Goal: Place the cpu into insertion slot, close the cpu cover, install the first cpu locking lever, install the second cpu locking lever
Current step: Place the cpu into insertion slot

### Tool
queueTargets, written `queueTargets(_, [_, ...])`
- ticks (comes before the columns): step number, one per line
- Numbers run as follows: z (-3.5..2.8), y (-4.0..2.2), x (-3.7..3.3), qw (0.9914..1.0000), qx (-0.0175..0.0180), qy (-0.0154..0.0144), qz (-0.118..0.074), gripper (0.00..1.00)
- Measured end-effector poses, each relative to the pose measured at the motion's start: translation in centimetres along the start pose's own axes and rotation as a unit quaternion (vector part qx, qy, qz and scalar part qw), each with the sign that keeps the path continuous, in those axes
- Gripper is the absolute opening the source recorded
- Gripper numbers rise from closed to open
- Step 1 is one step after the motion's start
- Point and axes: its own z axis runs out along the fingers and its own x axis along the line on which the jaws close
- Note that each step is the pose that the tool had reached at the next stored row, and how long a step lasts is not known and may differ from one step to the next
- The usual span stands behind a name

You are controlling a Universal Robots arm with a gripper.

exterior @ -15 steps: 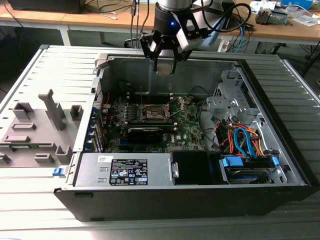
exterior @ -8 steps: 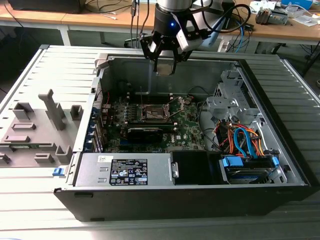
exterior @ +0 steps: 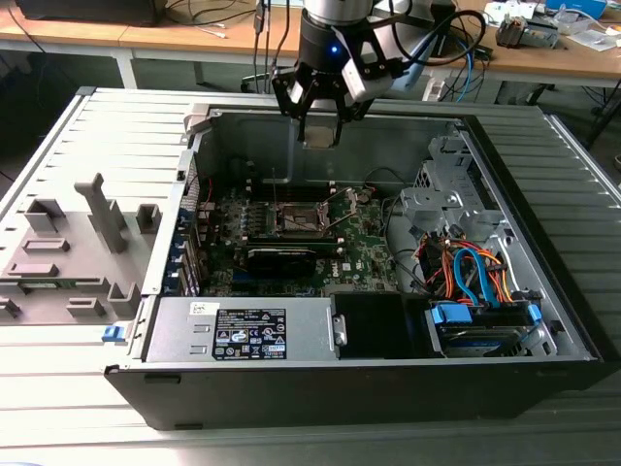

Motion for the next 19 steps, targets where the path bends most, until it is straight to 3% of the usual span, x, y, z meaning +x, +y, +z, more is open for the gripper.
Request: queueTargets(19, [0.44,-0.03,-0.01,0.99999,0.0038,-0.0001,0.0,0.55])
